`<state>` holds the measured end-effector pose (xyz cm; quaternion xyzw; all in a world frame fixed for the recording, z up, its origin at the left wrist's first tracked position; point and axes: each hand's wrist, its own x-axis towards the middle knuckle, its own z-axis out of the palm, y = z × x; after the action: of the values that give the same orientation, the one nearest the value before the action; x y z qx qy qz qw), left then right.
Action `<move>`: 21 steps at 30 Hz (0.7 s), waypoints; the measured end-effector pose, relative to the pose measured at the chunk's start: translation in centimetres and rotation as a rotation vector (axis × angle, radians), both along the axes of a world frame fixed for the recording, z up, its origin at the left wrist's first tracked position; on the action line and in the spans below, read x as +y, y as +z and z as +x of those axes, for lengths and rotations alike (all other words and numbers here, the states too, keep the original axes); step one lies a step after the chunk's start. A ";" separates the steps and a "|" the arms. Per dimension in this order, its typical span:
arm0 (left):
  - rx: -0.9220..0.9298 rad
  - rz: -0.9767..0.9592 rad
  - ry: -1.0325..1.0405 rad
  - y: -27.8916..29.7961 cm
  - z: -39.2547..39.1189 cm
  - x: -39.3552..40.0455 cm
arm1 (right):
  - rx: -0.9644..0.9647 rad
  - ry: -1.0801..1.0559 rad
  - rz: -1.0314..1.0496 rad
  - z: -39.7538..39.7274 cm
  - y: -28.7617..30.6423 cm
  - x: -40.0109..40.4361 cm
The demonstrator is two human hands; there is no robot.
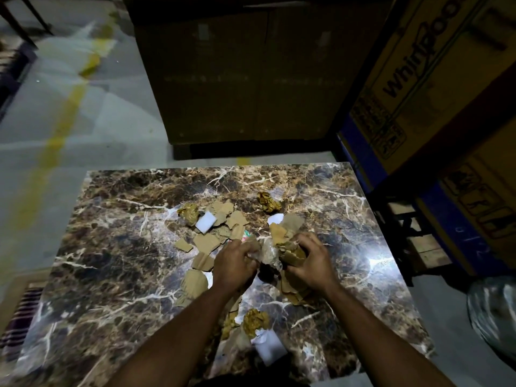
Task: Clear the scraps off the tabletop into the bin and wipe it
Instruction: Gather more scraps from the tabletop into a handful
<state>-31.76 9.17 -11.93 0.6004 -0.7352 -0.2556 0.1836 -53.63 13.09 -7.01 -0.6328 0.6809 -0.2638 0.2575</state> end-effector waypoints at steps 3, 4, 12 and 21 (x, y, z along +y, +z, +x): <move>0.382 0.082 0.322 2.8 -0.7 -1.4 | 0.051 0.056 -0.013 0.2 1.0 -1.1; 0.483 0.095 0.373 3.8 -0.7 -2.3 | 0.092 0.094 -0.006 0.3 1.3 -1.5; 0.712 0.032 0.090 9.8 -0.1 -5.5 | 0.271 0.279 -0.106 4.1 5.1 -3.9; 1.136 0.503 0.326 10.0 0.8 -3.1 | -0.156 0.169 -0.078 7.1 8.7 -4.9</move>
<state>-30.97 6.07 -1.95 0.5002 -0.3400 -0.6674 0.4345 -46.53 8.15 1.66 -0.6750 0.5924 -0.3158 0.3061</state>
